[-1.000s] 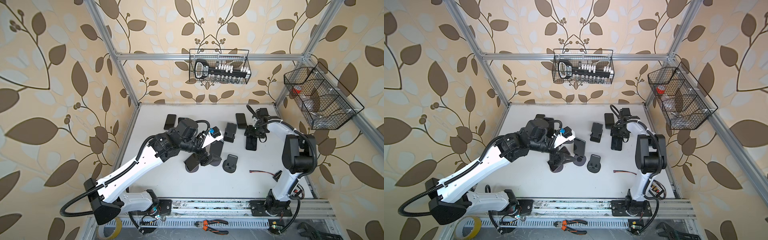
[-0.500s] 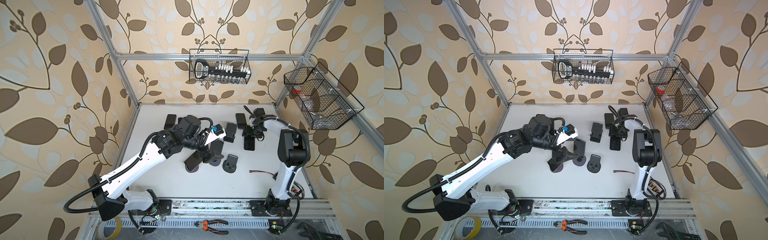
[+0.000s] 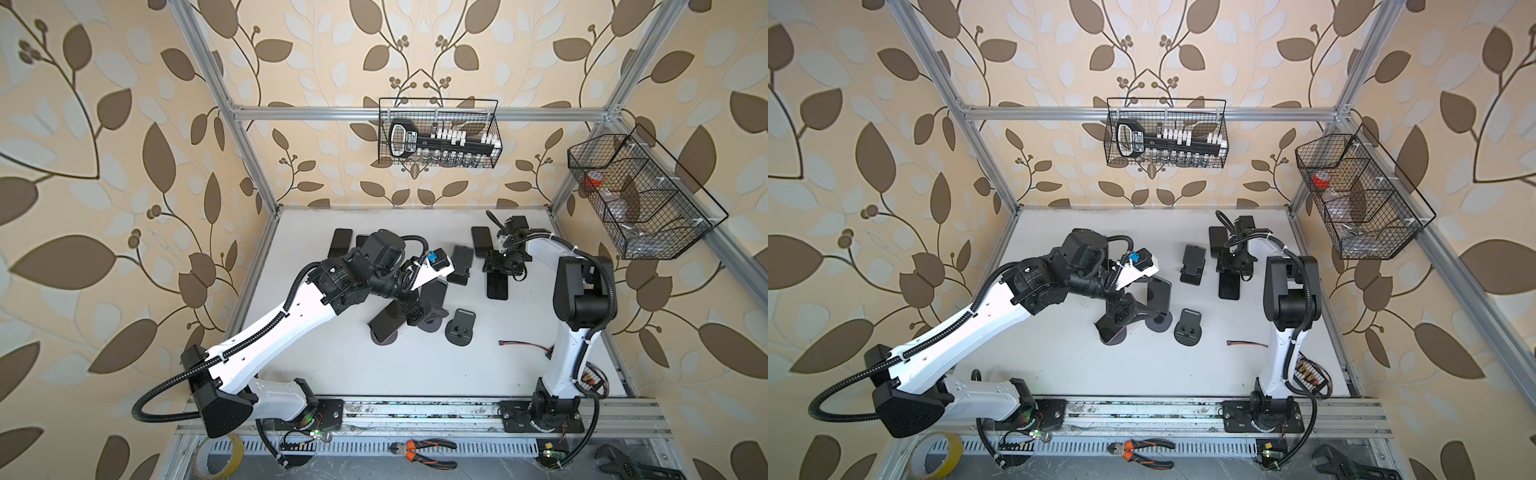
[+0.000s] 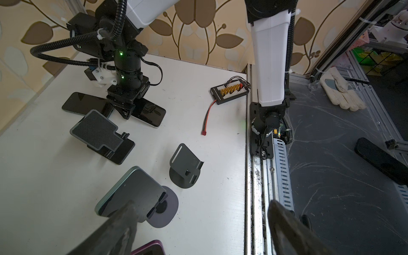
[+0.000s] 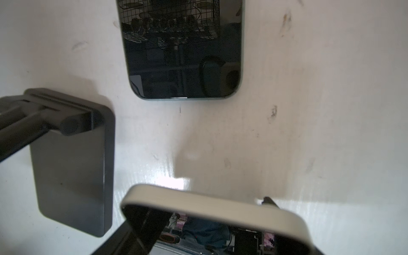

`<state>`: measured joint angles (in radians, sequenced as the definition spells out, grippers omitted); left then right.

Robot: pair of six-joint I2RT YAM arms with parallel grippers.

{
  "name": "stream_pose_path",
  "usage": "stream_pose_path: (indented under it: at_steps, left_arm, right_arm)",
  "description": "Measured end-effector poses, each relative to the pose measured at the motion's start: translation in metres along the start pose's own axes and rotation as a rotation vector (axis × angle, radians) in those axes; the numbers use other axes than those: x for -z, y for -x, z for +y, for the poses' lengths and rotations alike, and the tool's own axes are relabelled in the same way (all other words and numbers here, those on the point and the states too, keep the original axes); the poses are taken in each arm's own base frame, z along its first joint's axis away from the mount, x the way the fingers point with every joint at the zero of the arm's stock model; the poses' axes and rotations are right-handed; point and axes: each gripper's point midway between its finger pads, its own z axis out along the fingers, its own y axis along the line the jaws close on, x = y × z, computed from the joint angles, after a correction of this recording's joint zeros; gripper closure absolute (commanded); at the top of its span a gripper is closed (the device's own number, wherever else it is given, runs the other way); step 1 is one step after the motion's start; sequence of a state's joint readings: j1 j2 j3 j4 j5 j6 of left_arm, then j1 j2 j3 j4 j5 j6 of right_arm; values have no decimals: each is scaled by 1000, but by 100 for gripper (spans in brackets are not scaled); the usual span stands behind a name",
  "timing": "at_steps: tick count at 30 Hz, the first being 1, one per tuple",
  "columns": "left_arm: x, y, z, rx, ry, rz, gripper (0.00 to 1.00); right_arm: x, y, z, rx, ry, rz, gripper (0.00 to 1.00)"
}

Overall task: Remove the phone from the phone stand
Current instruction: Place the phone to the middle-right of the table.

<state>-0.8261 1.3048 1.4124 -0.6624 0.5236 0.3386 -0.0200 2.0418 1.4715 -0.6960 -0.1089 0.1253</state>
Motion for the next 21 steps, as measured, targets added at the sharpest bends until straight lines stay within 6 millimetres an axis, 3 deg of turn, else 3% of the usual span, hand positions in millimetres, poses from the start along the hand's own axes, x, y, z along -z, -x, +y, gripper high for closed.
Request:
stream_pose_path:
  at_steps: [21]
  left_arm:
    - [-1,0,1,1,3,2,9]
  right_arm:
    - [-5,4,1,25,4,3,25]
